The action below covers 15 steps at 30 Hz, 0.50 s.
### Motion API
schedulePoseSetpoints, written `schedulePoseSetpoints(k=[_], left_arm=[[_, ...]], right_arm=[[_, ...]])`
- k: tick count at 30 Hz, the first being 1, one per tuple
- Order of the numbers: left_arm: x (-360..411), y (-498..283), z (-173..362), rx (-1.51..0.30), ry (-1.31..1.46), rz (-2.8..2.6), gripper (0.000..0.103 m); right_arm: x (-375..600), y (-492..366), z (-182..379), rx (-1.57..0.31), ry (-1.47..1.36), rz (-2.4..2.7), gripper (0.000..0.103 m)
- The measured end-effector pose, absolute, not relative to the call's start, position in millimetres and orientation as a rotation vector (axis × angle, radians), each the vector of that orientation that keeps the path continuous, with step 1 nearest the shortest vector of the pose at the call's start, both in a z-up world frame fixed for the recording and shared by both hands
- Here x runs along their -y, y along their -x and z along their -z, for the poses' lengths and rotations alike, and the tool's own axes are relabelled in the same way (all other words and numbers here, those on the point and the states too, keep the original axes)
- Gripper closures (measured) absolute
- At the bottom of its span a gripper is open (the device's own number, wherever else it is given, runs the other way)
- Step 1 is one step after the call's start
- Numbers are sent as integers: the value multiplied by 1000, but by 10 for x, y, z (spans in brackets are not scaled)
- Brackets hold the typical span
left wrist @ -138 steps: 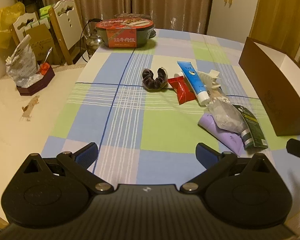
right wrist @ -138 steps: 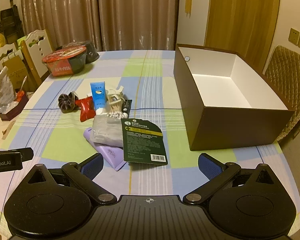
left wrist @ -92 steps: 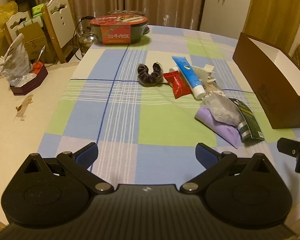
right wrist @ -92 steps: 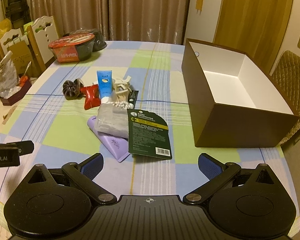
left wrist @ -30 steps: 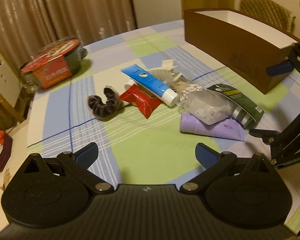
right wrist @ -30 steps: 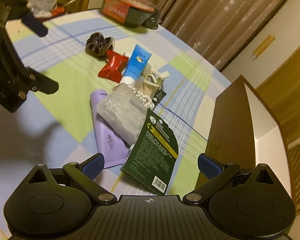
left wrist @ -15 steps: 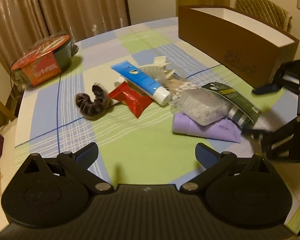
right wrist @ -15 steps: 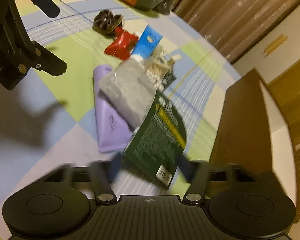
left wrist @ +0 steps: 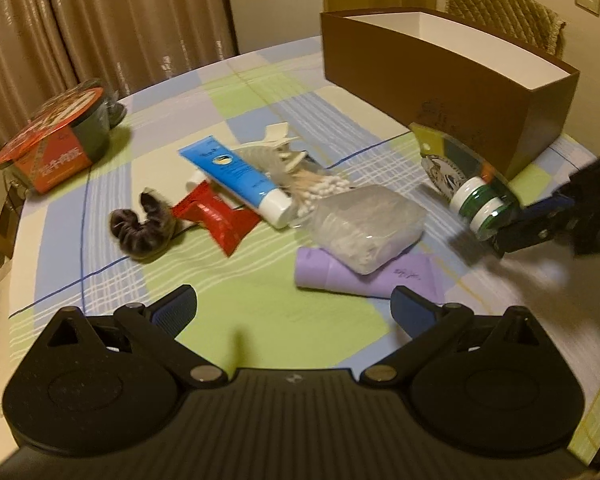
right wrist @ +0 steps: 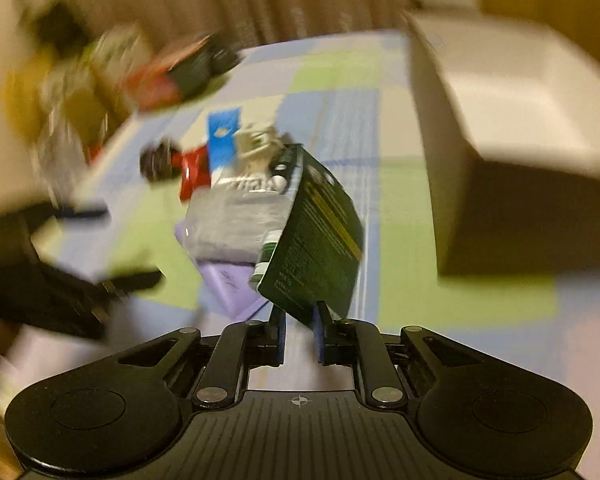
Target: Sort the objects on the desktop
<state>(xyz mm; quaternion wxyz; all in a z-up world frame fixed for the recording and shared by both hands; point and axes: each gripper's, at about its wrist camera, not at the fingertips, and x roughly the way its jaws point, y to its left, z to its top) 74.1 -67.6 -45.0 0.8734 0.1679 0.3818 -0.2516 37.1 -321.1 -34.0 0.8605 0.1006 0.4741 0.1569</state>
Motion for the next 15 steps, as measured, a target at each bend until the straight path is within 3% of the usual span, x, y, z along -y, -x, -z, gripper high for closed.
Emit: schedulePoseSetpoints(k=[5,12,13,14,15], left_arm=[[813,-728,453,-791,-371,566,1],[996,-776,422,-761,-392,625,1],[1030,-785,424,-757,-398,635,1],[1063,-792,428,-752,-407,641,1],[1090,-797,428,-746,-417,644,1]], right_arm=[[3671,-209,468,-1040,-473,-260,93],[3593,-63,357,-998,-274,-241,92],[3549,-55,336,-990,-241,-247,87],[3504,-48,315,-981,-209,-253,73],[3460,-40,294,-972,-177,-259,27]])
